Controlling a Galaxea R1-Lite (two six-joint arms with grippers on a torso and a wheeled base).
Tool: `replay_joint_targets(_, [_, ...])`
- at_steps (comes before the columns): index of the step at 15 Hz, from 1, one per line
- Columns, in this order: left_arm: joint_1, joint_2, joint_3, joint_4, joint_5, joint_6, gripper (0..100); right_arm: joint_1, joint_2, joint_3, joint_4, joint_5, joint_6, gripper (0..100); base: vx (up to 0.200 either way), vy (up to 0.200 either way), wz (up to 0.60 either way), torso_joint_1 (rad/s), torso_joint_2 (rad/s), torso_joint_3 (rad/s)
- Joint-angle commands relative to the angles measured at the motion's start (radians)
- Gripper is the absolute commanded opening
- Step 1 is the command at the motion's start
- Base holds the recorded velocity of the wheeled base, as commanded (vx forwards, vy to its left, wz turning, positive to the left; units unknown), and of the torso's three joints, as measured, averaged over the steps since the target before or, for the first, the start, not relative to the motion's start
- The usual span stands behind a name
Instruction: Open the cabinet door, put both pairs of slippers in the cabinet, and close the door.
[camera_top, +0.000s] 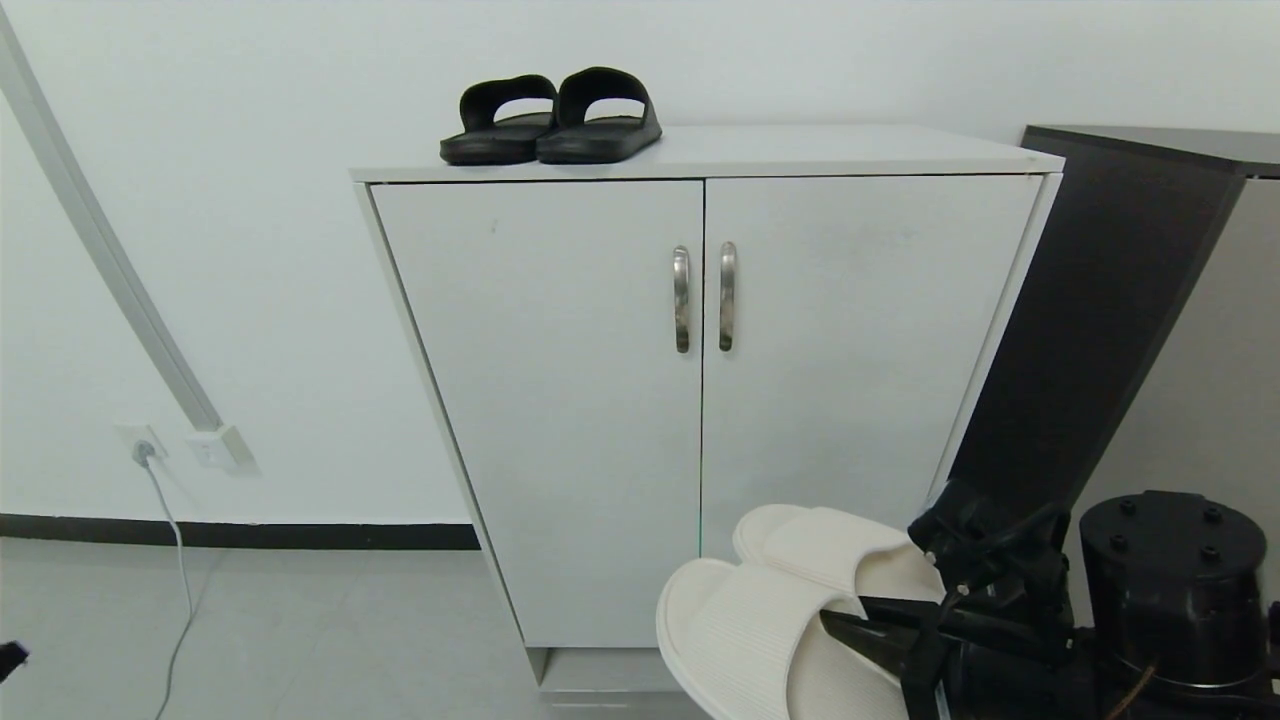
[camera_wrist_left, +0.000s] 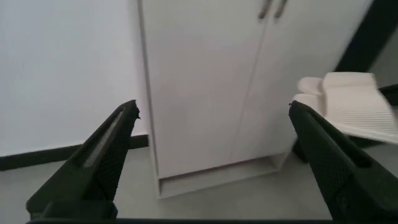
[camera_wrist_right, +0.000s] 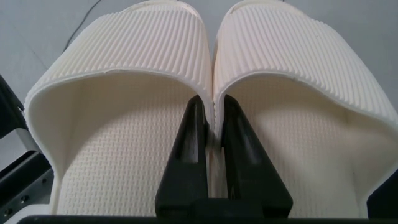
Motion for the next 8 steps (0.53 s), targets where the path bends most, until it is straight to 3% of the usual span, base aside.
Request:
replay_joint_targets(1, [-0.042, 0.355, -0.039, -0.195, -0.17, -0.001, 100, 0.004, 0.0, 0.002, 0.0, 0.001, -0.005, 0, 0.0, 0.0, 0.0, 0.0, 0.0, 0.0])
replay_joint_targets(4, [-0.182, 0.644, -0.113, -0.443, -0.182, -0.006, 100, 0.004, -0.001, 0.002, 0.0, -0.002, -0.009, 0, 0.0, 0.0, 0.0, 0.0, 0.0, 0.0])
replay_joint_targets(5, [-0.205, 0.685, -0.131, -0.472, -0.179, -0.006, 100, 0.004, 0.0, 0.002, 0.0, -0.002, -0.009, 0, 0.0, 0.0, 0.0, 0.0, 0.0, 0.0])
replay_joint_targets(6, [-0.272, 0.8, -0.208, -0.552, -0.169, -0.006, 100, 0.004, 0.002, 0.003, 0.0, -0.002, -0.009, 0, 0.0, 0.0, 0.0, 0.0, 0.0, 0.0])
replay_joint_targets(7, [-0.294, 0.825, -0.236, -0.564, -0.159, -0.008, 100, 0.004, 0.002, 0.003, 0.0, -0.002, -0.009, 0, 0.0, 0.0, 0.0, 0.0, 0.0, 0.0])
replay_joint_targets(8, [-0.374, 0.889, -0.337, -0.563, -0.127, -0.009, 100, 0.004, 0.004, 0.003, 0.0, -0.002, -0.007, 0, 0.0, 0.0, 0.0, 0.0, 0.0, 0.0])
